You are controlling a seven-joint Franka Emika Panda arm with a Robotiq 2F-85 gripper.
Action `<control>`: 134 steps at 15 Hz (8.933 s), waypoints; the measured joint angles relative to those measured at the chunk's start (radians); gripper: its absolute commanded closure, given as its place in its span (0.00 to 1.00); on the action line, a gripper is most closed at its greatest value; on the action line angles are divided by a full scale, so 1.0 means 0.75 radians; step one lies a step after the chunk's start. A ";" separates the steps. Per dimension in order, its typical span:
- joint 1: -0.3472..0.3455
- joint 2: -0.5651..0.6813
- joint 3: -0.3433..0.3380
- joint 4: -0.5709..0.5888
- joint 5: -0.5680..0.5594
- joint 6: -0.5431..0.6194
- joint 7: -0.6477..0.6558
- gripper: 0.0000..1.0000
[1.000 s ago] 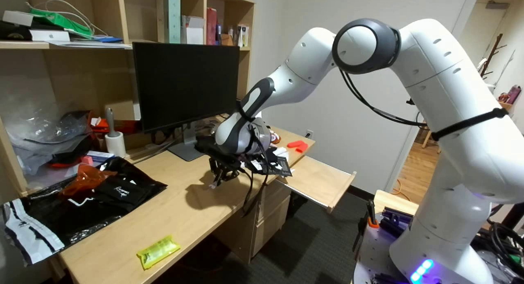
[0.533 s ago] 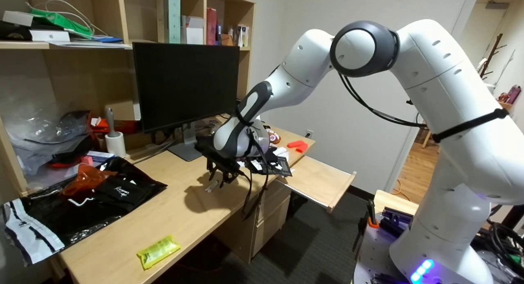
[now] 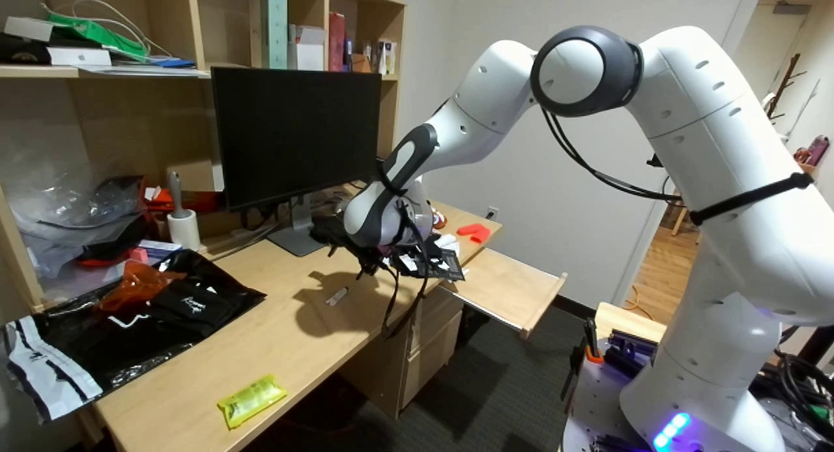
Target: Move the two tubes from the pullout table to the top of the desk
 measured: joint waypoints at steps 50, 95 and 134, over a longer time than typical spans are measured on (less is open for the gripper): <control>-0.577 -0.152 -0.091 -0.499 -0.012 0.065 0.006 0.00; -0.449 0.318 -0.264 -0.218 -0.050 0.427 -0.216 0.00; -1.066 0.181 0.148 -0.154 -0.737 0.010 -1.202 0.00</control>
